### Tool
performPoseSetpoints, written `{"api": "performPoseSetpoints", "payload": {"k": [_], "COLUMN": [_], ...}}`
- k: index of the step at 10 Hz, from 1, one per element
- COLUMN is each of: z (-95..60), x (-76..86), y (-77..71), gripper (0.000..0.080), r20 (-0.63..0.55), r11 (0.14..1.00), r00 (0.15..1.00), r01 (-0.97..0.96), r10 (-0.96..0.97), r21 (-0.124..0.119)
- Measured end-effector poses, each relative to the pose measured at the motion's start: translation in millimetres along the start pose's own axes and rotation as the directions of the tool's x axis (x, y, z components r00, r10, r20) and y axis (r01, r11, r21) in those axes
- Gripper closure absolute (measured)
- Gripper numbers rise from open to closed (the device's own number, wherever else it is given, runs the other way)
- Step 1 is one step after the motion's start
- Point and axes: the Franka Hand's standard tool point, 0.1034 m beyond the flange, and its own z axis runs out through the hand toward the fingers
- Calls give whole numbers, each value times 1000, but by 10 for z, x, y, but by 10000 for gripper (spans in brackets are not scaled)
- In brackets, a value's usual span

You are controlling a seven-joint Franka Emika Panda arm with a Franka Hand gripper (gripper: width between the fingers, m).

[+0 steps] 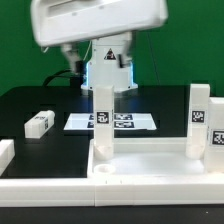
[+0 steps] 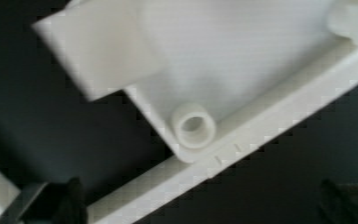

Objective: Assemble desk

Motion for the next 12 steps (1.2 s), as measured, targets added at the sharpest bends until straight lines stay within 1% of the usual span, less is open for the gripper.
{"api": "performPoseSetpoints", "payload": {"k": [1,2,3,4,5,6,7,8,9,10,11,12], "z": [-7,23,76,89,91,95,137,295,500,675,793,799], "x": [19,15,21,13,-11,-12,-85,-110,-114,-193,-287,-421], "y": [219,533,692,668,643,647,666,823,1043,1263,1408,1445], "gripper": [150,150,150,150,150,150,150,150,150,150,150,150], "r20": [6,27,33,37,61,65,137,243,332,417,456,519], "r11": [996,986,979,983,983,983,982,984,987,987,989,991], "r00": [996,985,979,983,981,981,972,954,930,897,880,847], "r01": [88,168,202,183,186,185,191,178,162,160,150,134], "r10": [-88,-168,-201,-182,-185,-184,-190,-177,-157,-144,-130,-113], "r21": [-5,-12,-22,-21,-10,-9,7,20,14,-1,-7,-2]}}
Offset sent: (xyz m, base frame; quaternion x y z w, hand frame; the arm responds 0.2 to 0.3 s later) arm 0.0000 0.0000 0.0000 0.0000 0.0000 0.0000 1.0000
